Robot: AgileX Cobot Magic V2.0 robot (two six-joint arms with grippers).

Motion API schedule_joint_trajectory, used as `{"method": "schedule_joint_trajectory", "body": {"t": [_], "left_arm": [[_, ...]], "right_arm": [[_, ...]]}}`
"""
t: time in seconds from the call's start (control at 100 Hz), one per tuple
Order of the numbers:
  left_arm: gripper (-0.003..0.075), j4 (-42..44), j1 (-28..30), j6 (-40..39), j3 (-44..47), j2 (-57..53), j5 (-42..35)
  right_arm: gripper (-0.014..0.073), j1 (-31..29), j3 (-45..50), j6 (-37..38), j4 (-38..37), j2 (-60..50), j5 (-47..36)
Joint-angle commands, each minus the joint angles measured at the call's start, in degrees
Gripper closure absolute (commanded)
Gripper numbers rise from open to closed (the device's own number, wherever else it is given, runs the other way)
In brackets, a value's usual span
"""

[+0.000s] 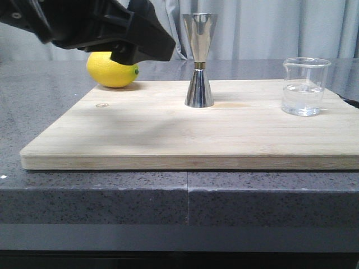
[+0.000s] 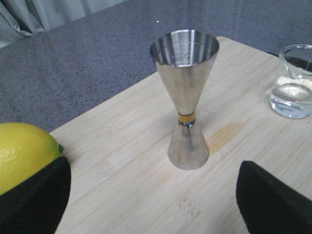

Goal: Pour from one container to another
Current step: 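Reach the left gripper to the steel jigger and close around its waist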

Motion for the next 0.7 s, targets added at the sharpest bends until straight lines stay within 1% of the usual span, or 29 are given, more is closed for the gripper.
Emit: {"method": "schedule_joint_trajectory", "body": {"t": [0.0, 0.07, 0.14, 0.31, 0.38, 0.53, 0.69], "left_arm": [[0.0083, 1.1, -0.9, -0.8, -1.8, -0.7, -7.1], [0.0083, 1.3, -1.3, -1.1, -1.8, 0.0, -8.5], [0.0083, 3.3, -1.5, -4.5, -1.8, 1.1, -10.3], [0.0083, 16.1, -1.5, -19.8, -1.8, 4.2, -16.7], [0.0083, 19.4, -1.2, -23.4, -1.8, 5.3, -19.2], [0.0083, 21.1, -0.9, -24.0, -2.1, 7.9, -21.3], [0.0083, 25.5, 0.9, -29.4, -2.1, 10.7, -26.3]], "right_arm": [[0.0181, 1.9, -1.4, -0.7, 0.2, 3.4, -7.9], [0.0181, 3.5, -1.4, -0.7, -0.2, 5.9, -10.3], [0.0181, 4.8, -1.4, -0.7, -0.8, 8.1, -12.1], [0.0181, 6.3, -1.4, -0.7, -1.4, 12.3, -14.8], [0.0181, 6.3, -1.4, -0.7, -1.5, 13.1, -15.3], [0.0181, 6.3, -1.4, -0.7, -2.7, 13.5, -16.4], [0.0181, 6.3, -1.4, -0.7, -2.9, 13.5, -17.9]]}}
